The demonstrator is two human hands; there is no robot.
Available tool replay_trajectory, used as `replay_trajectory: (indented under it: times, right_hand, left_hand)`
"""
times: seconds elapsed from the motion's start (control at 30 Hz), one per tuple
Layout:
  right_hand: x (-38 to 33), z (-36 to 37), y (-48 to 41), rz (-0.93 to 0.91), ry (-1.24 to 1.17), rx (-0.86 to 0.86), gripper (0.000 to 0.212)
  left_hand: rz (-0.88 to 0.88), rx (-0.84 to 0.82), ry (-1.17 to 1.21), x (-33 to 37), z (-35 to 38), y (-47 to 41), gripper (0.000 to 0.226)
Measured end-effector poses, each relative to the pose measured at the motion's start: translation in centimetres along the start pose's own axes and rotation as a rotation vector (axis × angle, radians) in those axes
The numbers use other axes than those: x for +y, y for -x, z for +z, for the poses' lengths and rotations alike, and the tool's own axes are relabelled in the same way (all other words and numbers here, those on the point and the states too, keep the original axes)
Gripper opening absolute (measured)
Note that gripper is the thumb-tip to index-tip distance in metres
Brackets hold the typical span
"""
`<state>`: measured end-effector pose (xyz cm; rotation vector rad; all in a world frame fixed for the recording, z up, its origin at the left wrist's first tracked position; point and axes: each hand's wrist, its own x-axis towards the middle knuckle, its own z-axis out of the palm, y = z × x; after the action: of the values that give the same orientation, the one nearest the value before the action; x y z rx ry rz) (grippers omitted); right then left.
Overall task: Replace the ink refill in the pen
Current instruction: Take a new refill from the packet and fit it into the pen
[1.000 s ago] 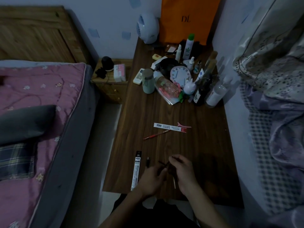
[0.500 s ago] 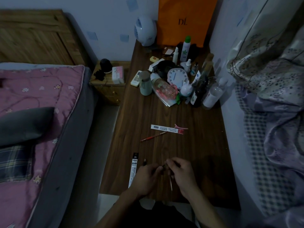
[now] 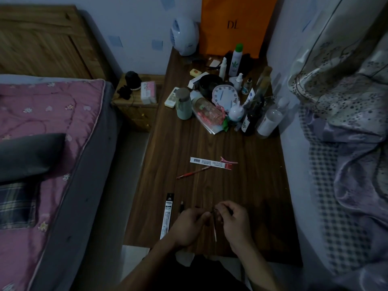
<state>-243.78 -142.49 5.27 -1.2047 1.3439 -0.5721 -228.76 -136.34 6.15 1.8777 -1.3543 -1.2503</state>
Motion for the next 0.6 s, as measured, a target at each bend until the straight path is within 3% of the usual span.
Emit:
replay_trajectory:
  times: [0.13,0.27,0.47,0.6]
  right_hand:
    - [0.0,-0.6,0.0,0.023,-0.020,0.080,0.023]
    - [0.3,-3.8,-2.1,0.081,-0.046,0.287,0.009]
    - [3.4,-5.0,-3.7,0.078,0.274,0.133,0.018]
    - [6.5,-5.2,-4.1,0.071,0.478,0.125,0.016]
  left_hand:
    - [-0.049,-0.071,0.094,-0.3,0.0,0.0,0.035]
    - [-0.160,0.023,0.166,-2.6,-0.9,1.3,0.040]
    - [-0.186,0.116,0.112,-4.0,-0.2,1.5,0.038]
    - [-0.200,0.138,0.103,-4.4,0.5,1.1,0.040]
